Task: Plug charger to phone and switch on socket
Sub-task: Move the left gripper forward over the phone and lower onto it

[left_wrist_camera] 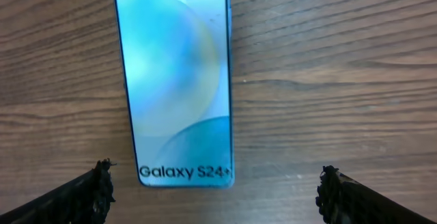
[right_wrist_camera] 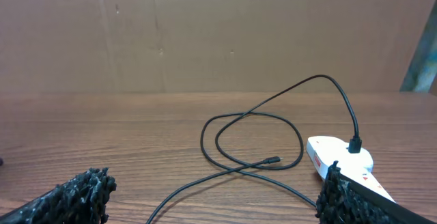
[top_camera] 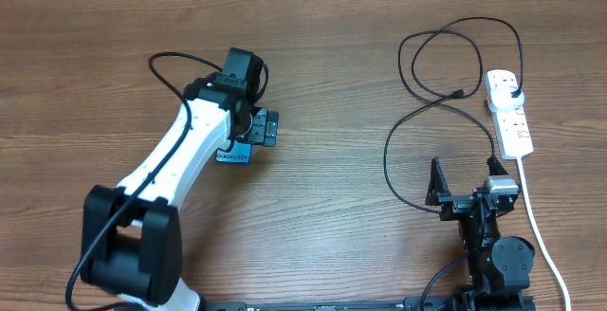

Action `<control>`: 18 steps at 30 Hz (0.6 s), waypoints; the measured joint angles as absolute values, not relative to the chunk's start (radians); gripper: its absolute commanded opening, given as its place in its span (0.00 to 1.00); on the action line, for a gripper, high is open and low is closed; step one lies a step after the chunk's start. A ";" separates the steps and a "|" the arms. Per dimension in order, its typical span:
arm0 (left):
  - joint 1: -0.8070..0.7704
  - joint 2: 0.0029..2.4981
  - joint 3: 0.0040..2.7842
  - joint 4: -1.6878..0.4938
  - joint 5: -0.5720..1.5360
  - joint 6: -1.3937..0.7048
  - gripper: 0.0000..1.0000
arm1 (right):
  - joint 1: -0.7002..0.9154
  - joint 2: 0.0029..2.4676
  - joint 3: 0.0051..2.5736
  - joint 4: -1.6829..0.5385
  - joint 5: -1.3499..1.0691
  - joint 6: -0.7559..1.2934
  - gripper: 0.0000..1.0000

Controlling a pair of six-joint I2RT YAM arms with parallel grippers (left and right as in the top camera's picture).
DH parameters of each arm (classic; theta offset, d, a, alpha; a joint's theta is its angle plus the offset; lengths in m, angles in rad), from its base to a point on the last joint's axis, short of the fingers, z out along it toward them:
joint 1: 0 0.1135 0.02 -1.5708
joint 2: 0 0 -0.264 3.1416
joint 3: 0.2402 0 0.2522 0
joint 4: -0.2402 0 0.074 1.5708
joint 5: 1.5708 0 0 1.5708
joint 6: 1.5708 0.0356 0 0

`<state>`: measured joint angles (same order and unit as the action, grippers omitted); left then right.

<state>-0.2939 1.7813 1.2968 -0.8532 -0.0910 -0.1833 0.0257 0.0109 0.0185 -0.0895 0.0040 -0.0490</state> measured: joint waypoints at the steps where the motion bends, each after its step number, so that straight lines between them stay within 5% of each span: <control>1: -0.287 1.792 1.297 -0.844 -0.091 -0.180 1.00 | 0.026 0.011 0.019 -0.090 0.004 -0.049 1.00; 18: -0.166 1.836 1.297 -0.797 -0.003 -0.089 1.00 | 0.026 0.011 0.019 -0.089 0.004 -0.049 1.00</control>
